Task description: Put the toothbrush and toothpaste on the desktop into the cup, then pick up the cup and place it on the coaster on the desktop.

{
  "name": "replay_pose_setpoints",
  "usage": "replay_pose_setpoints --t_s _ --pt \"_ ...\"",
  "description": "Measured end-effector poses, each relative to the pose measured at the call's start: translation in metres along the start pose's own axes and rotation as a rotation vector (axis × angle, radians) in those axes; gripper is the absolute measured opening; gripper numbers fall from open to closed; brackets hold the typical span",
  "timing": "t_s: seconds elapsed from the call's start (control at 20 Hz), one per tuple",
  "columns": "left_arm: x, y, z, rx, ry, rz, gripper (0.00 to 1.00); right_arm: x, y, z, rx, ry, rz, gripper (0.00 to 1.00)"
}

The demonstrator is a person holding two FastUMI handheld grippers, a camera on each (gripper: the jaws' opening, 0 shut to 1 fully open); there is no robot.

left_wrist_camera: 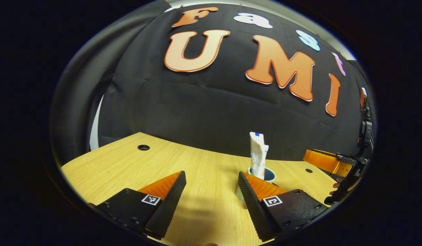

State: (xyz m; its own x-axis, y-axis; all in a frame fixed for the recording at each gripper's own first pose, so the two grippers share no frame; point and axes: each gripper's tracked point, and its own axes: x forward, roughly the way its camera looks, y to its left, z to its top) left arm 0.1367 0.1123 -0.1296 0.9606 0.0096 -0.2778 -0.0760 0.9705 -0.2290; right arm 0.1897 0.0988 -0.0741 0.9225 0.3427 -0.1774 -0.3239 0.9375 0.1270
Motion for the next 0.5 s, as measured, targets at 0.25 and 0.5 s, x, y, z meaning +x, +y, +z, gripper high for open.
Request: replay_pose_setpoints --t_s 0.25,0.5 --pt "0.004 -0.026 0.007 0.093 0.068 -0.035 0.92 -0.056 -0.018 0.015 -0.044 0.004 -0.012 0.87" --pt "0.010 -0.049 0.009 0.146 0.188 -0.102 0.92 -0.105 -0.042 0.031 -0.109 -0.021 -0.054 0.90"
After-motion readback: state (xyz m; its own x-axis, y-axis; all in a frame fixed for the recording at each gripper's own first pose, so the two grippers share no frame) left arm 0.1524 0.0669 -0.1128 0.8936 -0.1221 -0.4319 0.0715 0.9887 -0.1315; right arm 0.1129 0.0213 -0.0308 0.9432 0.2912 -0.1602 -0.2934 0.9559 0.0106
